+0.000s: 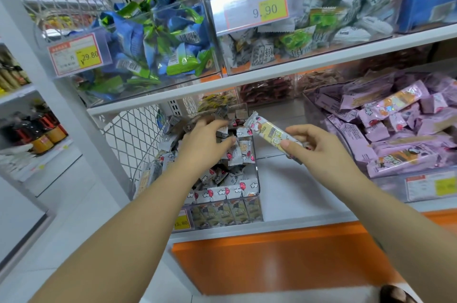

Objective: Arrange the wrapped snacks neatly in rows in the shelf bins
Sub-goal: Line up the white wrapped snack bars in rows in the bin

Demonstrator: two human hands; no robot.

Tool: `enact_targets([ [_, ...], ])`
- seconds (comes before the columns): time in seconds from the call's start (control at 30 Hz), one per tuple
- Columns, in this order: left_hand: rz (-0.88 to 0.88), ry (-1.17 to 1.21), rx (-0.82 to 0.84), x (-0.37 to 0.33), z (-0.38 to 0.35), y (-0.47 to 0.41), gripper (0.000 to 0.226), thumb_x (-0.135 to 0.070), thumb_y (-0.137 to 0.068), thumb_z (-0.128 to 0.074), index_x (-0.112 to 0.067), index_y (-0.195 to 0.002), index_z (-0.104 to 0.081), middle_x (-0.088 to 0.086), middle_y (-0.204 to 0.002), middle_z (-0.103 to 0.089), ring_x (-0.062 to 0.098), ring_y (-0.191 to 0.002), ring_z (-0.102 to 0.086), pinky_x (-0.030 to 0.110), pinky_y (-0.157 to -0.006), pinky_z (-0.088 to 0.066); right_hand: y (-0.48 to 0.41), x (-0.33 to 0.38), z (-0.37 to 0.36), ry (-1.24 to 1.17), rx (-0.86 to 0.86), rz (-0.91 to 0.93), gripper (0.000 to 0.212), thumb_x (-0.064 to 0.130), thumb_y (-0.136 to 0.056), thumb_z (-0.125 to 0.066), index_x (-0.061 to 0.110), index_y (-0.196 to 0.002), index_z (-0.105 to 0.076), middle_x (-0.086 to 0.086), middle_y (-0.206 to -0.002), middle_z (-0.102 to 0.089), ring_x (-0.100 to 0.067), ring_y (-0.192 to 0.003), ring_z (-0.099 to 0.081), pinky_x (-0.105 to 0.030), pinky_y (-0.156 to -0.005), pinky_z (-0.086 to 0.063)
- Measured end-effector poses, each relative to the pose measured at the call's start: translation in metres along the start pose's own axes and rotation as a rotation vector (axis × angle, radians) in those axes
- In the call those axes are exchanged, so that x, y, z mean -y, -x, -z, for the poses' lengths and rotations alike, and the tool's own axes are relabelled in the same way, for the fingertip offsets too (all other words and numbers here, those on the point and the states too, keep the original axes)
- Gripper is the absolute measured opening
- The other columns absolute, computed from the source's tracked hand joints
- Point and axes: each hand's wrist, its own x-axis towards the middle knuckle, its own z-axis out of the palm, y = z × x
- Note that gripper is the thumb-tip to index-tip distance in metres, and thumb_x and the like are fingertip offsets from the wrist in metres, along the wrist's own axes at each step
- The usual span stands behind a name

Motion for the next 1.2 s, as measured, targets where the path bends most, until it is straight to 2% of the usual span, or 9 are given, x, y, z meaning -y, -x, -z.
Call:
enact_targets([
  [0.23, 0.078, 0.137, -0.052, 0.001, 0.006, -0.018, 0.038, -0.019, -0.091, -0.059, -0.024, -0.129, -0.057, 0.004, -0.128, -0.059, 0.017, -0.073, -0.056, 0.022, -0.064, -0.044, 0.003, 0.002, 0.001, 0.018, 0.009, 0.009, 0.019, 0.029, -0.083, -0.068, 0.035, -0.099, -0.06, -0.001, -0.102, -0.064, -0.025, -0.093, -0.064, -0.046, -0.091, -0.051],
  [0.37, 0.06, 0.215, -0.28, 0.007, 0.006, -0.01, 0.031, -0.019, -0.094, -0.057, -0.016, -0.124, -0.062, 0.006, -0.118, -0.066, 0.025, -0.103, -0.06, 0.021, -0.078, -0.038, 0.005, 0.004, 0.002, 0.016, 0.003, 0.025, 0.021, 0.027, -0.083, -0.068, 0.034, -0.101, -0.06, 0.002, -0.102, -0.063, -0.024, -0.093, -0.063, -0.046, -0.091, -0.051],
  [0.57, 0.004, 0.575, -0.573, 0.008, 0.012, 0.046, 0.02, -0.023, -0.097, -0.051, -0.025, -0.116, -0.058, -0.012, -0.103, -0.066, 0.005, -0.095, -0.063, 0.02, -0.079, -0.047, 0.008, 0.009, 0.004, -0.001, -0.067, 0.072, 0.024, 0.035, -0.078, -0.072, 0.045, -0.096, -0.058, 0.01, -0.107, -0.061, -0.019, -0.104, -0.06, -0.048, -0.094, -0.048],
  [0.67, -0.024, 0.774, -0.564, 0.002, 0.018, 0.07, 0.018, -0.02, -0.099, -0.047, -0.036, -0.105, -0.052, -0.018, -0.096, -0.065, 0.0, -0.09, -0.066, 0.015, -0.077, -0.049, 0.011, 0.012, 0.002, 0.002, -0.07, 0.101, 0.033, 0.045, -0.073, -0.074, 0.048, -0.1, -0.055, 0.012, -0.108, -0.061, -0.021, -0.108, -0.06, -0.045, -0.095, -0.047],
  [0.8, -0.028, 1.038, -0.422, -0.001, 0.024, 0.08, 0.013, -0.024, -0.101, -0.039, -0.023, -0.102, -0.052, 0.002, -0.097, -0.069, 0.018, -0.087, -0.071, 0.028, -0.073, -0.054, 0.013, 0.016, -0.006, -0.136, -0.047, 0.121, 0.035, 0.018, -0.078, -0.073, 0.034, -0.102, -0.055, -0.001, -0.096, -0.066, -0.006, -0.078, -0.065, -0.017, -0.069, -0.052],
  [0.9, 0.014, 1.144, -0.305, -0.008, 0.027, 0.082, 0.015, -0.023, -0.101, -0.038, -0.02, -0.101, -0.053, 0.002, -0.097, -0.07, 0.02, -0.083, -0.072, 0.025, -0.069, -0.056, 0.017, 0.02, -0.01, -0.216, -0.017, 0.12, 0.033, 0.008, -0.078, -0.072, 0.026, -0.101, -0.056, -0.002, -0.091, -0.069, -0.01, -0.077, -0.064, -0.018, -0.068, -0.052],
  [0.97, 0.033, 1.191, -0.241, -0.013, 0.028, 0.083, 0.015, -0.022, -0.101, -0.037, -0.024, -0.099, -0.052, -0.005, -0.09, -0.07, 0.019, -0.078, -0.072, 0.024, -0.069, -0.057, 0.018, 0.023, -0.01, -0.2, -0.001, 0.128, 0.03, 0.01, -0.078, -0.072, 0.025, -0.099, -0.058, -0.007, -0.089, -0.069, -0.017, -0.08, -0.062, -0.03, -0.073, -0.053],
  [1.07, 0.002, 1.115, -0.196, -0.014, 0.028, 0.082, 0.014, -0.025, -0.1, -0.038, -0.025, -0.102, -0.052, -0.002, -0.081, -0.07, 0.018, -0.072, -0.071, 0.024, -0.068, -0.057, 0.021, 0.028, -0.009, -0.153, 0.044, 0.155, 0.025, 0.016, -0.076, -0.074, 0.025, -0.097, -0.063, -0.009, -0.088, -0.07, -0.028, -0.081, -0.063, -0.041, -0.078, -0.051],
  [1.2, -0.085, 0.936, -0.18, -0.017, 0.029, 0.083, 0.015, -0.027, -0.099, -0.04, -0.024, -0.104, -0.054, -0.002, -0.075, -0.069, 0.016, -0.065, -0.068, 0.03, -0.066, -0.057, 0.026, 0.035, -0.009, -0.164, 0.173, 0.162, 0.024, 0.017, -0.075, -0.072, 0.025, -0.096, -0.064, 0.006, -0.085, -0.072, -0.006, -0.073, -0.065, -0.02, -0.07, -0.052],
])
